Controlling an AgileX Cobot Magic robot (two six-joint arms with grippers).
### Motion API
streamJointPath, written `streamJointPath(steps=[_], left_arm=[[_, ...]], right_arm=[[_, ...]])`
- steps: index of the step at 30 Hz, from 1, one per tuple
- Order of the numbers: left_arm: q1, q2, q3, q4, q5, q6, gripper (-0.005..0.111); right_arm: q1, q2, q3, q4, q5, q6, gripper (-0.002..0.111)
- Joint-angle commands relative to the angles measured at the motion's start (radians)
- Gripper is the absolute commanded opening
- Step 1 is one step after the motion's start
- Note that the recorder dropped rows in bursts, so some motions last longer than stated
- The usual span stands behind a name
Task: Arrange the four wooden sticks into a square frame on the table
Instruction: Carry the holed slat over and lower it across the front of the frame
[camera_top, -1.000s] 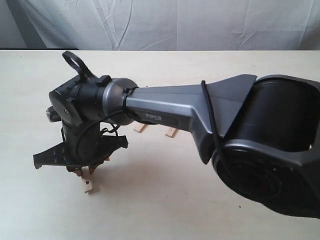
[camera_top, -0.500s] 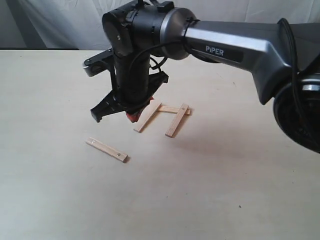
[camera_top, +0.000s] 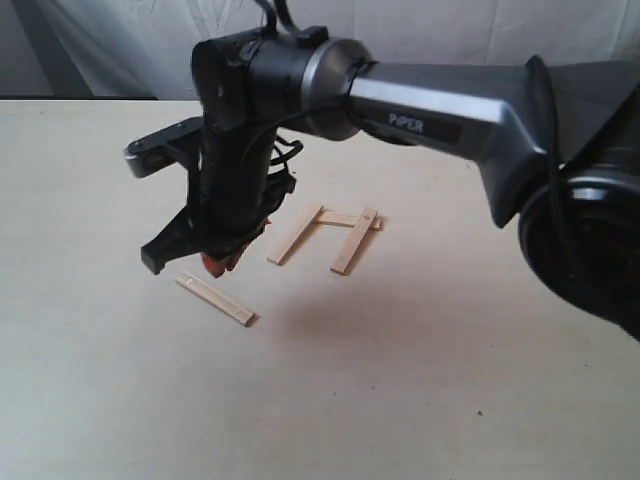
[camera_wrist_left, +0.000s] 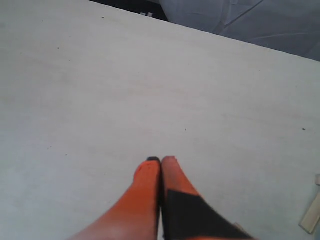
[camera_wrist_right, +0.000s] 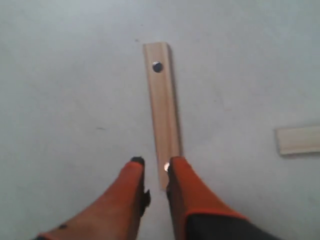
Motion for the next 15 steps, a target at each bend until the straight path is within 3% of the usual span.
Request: streamJointPath(steps=[1, 15], left_arm=[[-0.001, -0.008, 0.004, -0.011, -0.009, 0.002, 0.000], [-0.001, -0.008, 0.004, -0.033, -0.009, 0.002, 0.000]], right_arm=[[0.047, 0.030, -0.003, -0.012, -0.081, -0.018, 0.040], [0.074, 0.092, -0.003, -0.186, -0.104, 0.033, 0.042]])
